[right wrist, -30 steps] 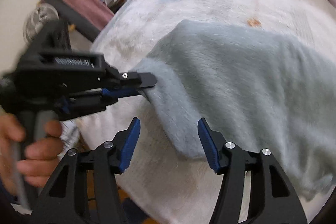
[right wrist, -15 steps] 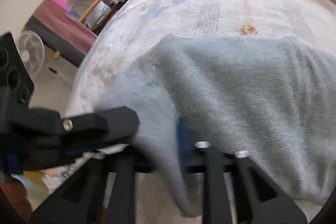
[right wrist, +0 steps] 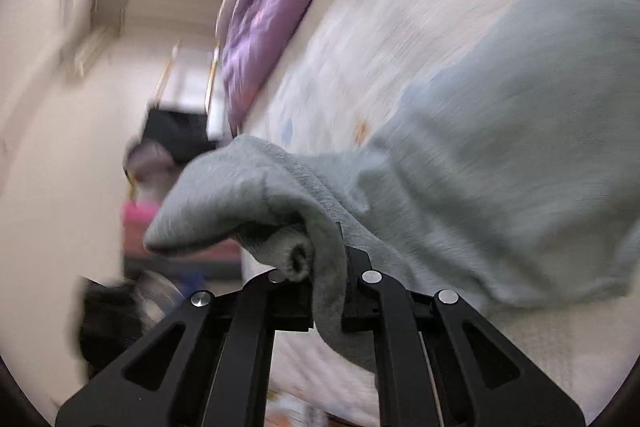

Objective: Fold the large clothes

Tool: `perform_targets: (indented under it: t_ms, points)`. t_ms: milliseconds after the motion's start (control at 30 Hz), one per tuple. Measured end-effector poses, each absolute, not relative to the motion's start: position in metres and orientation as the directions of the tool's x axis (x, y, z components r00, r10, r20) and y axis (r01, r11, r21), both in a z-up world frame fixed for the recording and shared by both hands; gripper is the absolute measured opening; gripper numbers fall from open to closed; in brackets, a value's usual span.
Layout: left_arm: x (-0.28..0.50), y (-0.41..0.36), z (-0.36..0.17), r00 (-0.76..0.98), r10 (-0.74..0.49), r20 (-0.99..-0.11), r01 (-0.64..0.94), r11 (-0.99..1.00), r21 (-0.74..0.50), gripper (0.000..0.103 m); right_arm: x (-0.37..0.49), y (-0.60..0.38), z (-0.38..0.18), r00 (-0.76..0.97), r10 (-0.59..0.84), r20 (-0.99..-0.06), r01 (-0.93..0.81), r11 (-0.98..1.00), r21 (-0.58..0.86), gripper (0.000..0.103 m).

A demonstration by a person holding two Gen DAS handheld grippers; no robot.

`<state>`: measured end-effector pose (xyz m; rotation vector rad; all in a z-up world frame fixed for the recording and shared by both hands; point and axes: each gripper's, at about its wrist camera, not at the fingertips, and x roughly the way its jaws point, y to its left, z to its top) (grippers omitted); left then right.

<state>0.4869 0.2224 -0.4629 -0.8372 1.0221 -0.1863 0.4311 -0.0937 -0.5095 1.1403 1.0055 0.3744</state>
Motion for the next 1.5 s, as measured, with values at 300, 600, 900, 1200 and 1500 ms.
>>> perform_targets:
  t_ms: [300,600,900,1200,1500]
  points:
    - [0.502,0.126,-0.552,0.292,-0.518,-0.804,-0.247,0.771,-0.586,0.069,0.381,-0.211,-0.544,0.7,0.536,-0.472,0.446,0.189,0.875,0.006]
    - [0.49,0.072,-0.598,0.177,-0.501,-0.847,-0.229,0.816,-0.531,0.079,0.379,-0.237,-0.591,0.608,0.502,-0.615,0.616,0.191,0.764,0.009]
    - [0.51,0.062,-0.62,0.116,-0.458,-0.882,-0.195,0.86,-0.472,0.09,0.363,-0.264,-0.61,0.506,0.541,-0.671,0.665,0.25,0.703,0.061]
    - [0.518,0.051,-0.626,0.107,-0.5,-0.859,-0.195,0.837,-0.511,0.09,0.386,-0.247,-0.628,0.485,0.62,-0.617,0.605,0.271,0.749,0.069]
    - [0.51,0.042,-0.63,0.155,-0.517,-0.842,-0.187,0.821,-0.539,0.09,0.41,-0.233,-0.63,0.546,0.613,-0.571,0.559,0.242,0.793,0.081]
